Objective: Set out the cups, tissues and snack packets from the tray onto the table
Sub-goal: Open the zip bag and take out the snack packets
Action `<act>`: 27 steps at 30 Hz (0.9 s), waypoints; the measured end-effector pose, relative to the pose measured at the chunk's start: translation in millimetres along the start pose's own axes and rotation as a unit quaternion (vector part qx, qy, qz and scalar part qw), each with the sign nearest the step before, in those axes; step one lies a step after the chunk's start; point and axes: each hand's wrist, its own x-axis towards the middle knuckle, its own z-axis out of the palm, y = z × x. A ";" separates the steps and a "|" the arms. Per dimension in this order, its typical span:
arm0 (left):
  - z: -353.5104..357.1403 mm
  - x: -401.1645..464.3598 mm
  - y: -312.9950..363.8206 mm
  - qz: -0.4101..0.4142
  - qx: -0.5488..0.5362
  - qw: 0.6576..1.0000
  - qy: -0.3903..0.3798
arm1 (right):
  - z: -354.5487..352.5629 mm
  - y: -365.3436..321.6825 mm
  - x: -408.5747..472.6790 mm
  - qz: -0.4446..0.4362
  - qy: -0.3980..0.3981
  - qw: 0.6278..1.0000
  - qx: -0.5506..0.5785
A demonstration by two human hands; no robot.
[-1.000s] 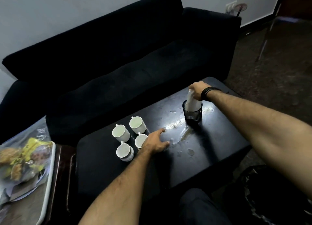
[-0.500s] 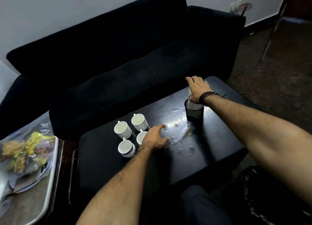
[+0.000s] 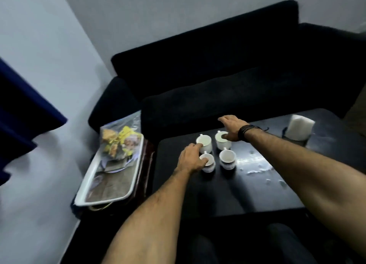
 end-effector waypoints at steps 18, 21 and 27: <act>-44.6 -134.3 -252.3 -0.266 -0.015 0.961 0.072 | 62.5 -275.7 39.7 -0.187 -0.114 0.975 -0.038; -38.8 -122.9 -266.0 -0.272 -0.006 0.960 0.070 | 78.7 -295.5 54.5 -0.191 -0.117 0.974 -0.020; -27.8 -71.6 -285.2 -0.274 0.001 0.960 0.061 | 105.0 -317.4 99.4 -0.165 -0.100 0.980 0.042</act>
